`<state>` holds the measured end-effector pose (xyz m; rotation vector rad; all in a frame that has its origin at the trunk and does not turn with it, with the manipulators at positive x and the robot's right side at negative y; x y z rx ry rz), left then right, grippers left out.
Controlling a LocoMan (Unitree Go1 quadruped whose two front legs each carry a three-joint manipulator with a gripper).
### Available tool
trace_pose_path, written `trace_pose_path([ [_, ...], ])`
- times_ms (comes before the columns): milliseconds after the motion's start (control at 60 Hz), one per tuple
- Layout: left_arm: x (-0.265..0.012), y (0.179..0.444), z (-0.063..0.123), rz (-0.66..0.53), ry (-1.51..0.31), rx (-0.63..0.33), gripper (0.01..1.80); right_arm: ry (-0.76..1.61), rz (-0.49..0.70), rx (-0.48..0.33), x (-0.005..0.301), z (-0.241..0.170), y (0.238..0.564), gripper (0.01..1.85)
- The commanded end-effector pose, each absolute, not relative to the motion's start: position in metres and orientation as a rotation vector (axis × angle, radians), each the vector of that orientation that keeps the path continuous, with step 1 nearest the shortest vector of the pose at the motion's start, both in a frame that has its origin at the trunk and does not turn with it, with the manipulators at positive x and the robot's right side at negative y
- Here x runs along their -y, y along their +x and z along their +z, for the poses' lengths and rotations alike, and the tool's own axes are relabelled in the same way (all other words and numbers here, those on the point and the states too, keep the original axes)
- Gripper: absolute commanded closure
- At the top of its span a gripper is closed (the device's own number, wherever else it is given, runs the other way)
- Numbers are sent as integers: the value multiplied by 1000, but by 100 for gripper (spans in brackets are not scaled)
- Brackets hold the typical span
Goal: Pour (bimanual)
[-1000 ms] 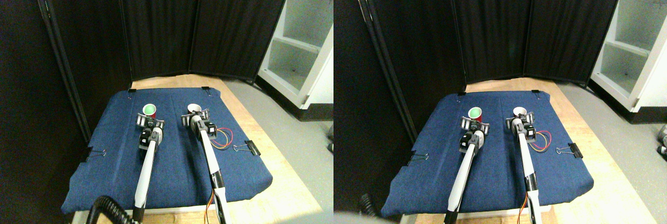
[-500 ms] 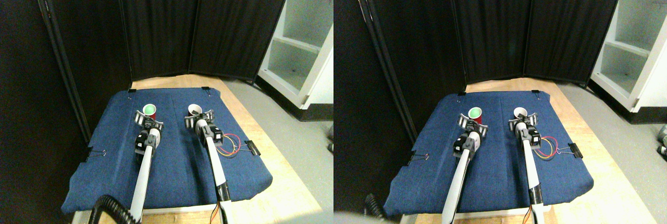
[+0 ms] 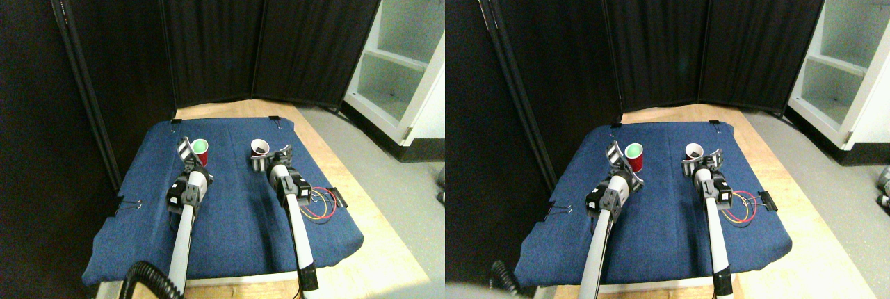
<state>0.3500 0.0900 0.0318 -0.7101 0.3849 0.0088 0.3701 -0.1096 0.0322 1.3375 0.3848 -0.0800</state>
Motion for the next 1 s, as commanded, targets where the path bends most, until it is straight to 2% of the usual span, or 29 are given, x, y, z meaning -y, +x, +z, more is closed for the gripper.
trace_pose_path([
  [17, -85, 347, 43, -78, -601, -310, 60, 1266, -35, -316, 108, 44, 364, 94],
  [83, -82, 344, 45, -135, -539, -288, 78, 1178, -7, -292, 106, 47, 358, 108],
  [150, -80, 341, 49, -145, -515, -285, 91, 1123, 16, -290, 105, 49, 354, 115],
  [300, -77, 337, 53, -225, -391, -260, 105, 959, 84, -288, 102, 55, 345, 113],
  [350, -76, 335, 55, -266, -345, -240, 115, 886, 107, -266, 100, 57, 341, 115],
  [417, -75, 333, 55, -327, -250, -224, 119, 815, 136, -248, 99, 58, 339, 115],
  [500, -73, 328, 57, -438, -97, -179, 115, 738, 170, -224, 97, 59, 334, 119],
  [533, -73, 327, 58, -527, -12, -145, 107, 706, 195, -219, 96, 60, 333, 121],
  [550, -73, 327, 58, -527, -12, -145, 107, 706, 195, -219, 96, 60, 333, 121],
  [567, -72, 325, 58, -596, 42, -107, 98, 667, 220, -211, 95, 60, 331, 123],
  [583, -72, 325, 58, -596, 42, -107, 98, 667, 220, -211, 95, 60, 331, 123],
  [617, -71, 321, 59, -618, 196, -54, 83, 639, 254, -199, 94, 61, 329, 128],
  [650, -70, 317, 60, -639, 279, -41, 70, 621, 272, -192, 94, 62, 328, 130],
  [683, -70, 316, 60, -654, 298, -31, 64, 606, 276, -188, 93, 62, 327, 130],
  [700, -69, 313, 60, -692, 342, -11, 45, 578, 296, -175, 92, 63, 325, 133],
  [717, -69, 313, 60, -692, 342, -11, 45, 578, 296, -175, 92, 63, 325, 133],
  [783, -67, 311, 62, -692, 462, -35, 14, 569, 301, -168, 90, 66, 320, 133],
  [833, -68, 314, 60, -698, 469, -28, 1, 570, 314, -155, 90, 67, 318, 132],
  [917, -69, 316, 58, -736, 416, 10, 4, 573, 318, -153, 89, 70, 318, 131],
  [933, -69, 318, 56, -794, 349, 52, 26, 575, 319, -152, 88, 71, 317, 131],
  [950, -69, 319, 56, -817, 322, 87, 38, 579, 319, -152, 88, 71, 318, 130],
  [967, -69, 319, 56, -817, 322, 87, 38, 579, 319, -152, 88, 71, 318, 130],
  [1000, -68, 320, 56, -831, 291, 99, 52, 584, 328, -151, 88, 72, 318, 130],
])
